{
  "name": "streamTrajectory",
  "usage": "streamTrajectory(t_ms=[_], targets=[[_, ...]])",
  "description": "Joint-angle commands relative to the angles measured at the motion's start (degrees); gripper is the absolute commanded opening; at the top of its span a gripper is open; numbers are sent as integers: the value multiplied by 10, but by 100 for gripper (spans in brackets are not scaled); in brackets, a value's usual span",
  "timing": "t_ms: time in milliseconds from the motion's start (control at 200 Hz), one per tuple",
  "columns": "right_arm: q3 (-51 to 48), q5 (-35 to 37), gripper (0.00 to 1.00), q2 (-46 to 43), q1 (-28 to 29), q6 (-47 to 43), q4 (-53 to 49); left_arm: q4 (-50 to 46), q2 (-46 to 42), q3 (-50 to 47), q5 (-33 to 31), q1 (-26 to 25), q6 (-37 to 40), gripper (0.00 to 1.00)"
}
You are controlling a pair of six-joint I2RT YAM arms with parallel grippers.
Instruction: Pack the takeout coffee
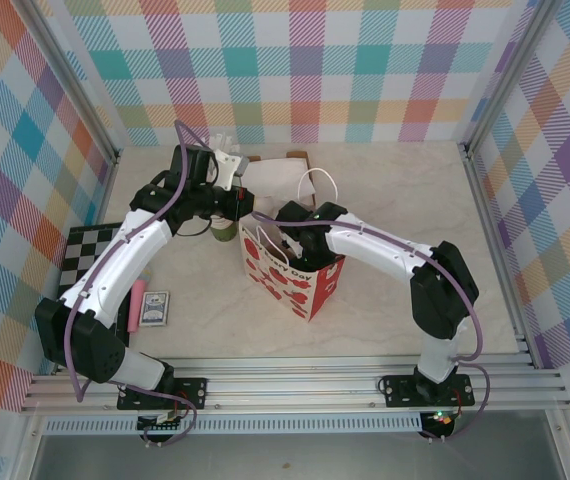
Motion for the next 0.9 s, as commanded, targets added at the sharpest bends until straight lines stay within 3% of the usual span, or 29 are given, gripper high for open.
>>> streamTrajectory(t_ms=[0,895], targets=[[-50,-22,54,58,-5,-4,5,-3,0,17,6,8,-3,0],[-74,-30,52,68,-5,-15,40,-6,8,22,9,8,-3,0]])
